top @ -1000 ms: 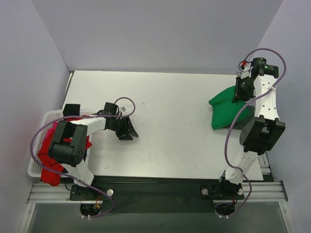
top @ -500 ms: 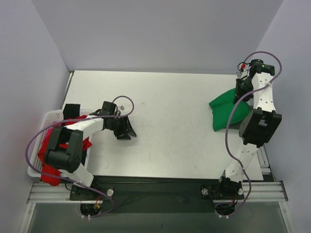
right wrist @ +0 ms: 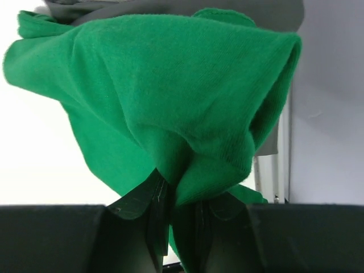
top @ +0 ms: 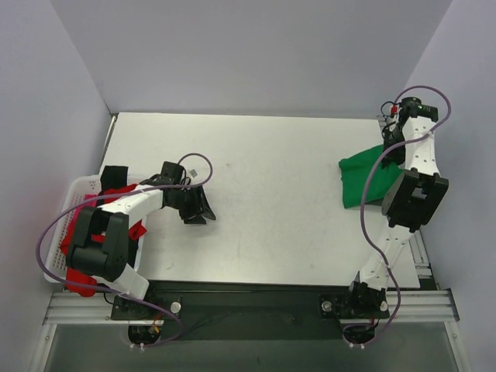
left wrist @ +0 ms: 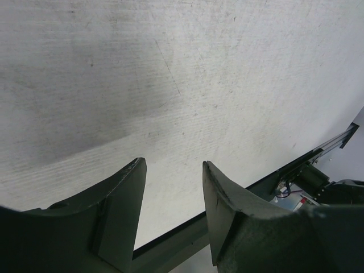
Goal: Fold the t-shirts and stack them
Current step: Put the neatly folded tshirt into the corner of the board with the right arm
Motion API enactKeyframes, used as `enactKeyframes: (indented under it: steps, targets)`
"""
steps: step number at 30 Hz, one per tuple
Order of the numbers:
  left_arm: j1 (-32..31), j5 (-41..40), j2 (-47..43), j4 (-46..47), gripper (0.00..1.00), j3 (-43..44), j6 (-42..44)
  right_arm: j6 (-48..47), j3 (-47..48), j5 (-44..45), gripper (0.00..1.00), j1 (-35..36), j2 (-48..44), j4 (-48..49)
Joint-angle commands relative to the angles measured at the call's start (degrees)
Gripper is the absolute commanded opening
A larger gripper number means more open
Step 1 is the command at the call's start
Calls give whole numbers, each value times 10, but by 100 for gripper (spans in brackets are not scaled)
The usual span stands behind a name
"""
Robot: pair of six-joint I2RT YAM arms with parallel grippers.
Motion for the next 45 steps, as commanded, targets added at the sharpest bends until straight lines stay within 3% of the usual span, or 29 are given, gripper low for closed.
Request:
enactKeyframes:
  steps: [1, 2, 3, 4, 8, 9, 10, 18, 27, 33, 45]
  targets:
    - [2, -8, -30, -20, 55, 27, 14, 10, 21, 76, 0, -6, 9, 1]
    - [3, -9, -32, -22, 55, 30, 16, 13, 23, 87, 5, -6, 10, 2]
    - [2, -10, -35, -27, 55, 33, 17, 19, 24, 102, 32, -6, 13, 3]
    - [2, -11, -37, -29, 55, 34, 19, 27, 23, 125, 43, -6, 13, 4]
    - [3, -16, -54, -40, 55, 44, 21, 40, -10, 178, 80, -3, -12, 30]
    - [2, -21, -64, -41, 55, 47, 21, 40, -21, 185, 97, 0, -32, 40]
    - [3, -23, -70, -42, 55, 48, 20, 40, -46, 191, 100, 2, -42, 58]
    - [2, -64, -146, -22, 56, 38, 0, 68, -178, 168, 100, 32, -172, 124]
    - [2, -103, -215, 19, 56, 9, -21, 93, -350, 116, 100, 164, -336, 170]
    - [0, -136, -262, 31, 56, -3, -14, 190, -475, 32, 100, 255, -466, 239]
    - [-2, -254, -341, -9, 58, -17, -4, 319, -664, 59, 99, 410, -594, 288]
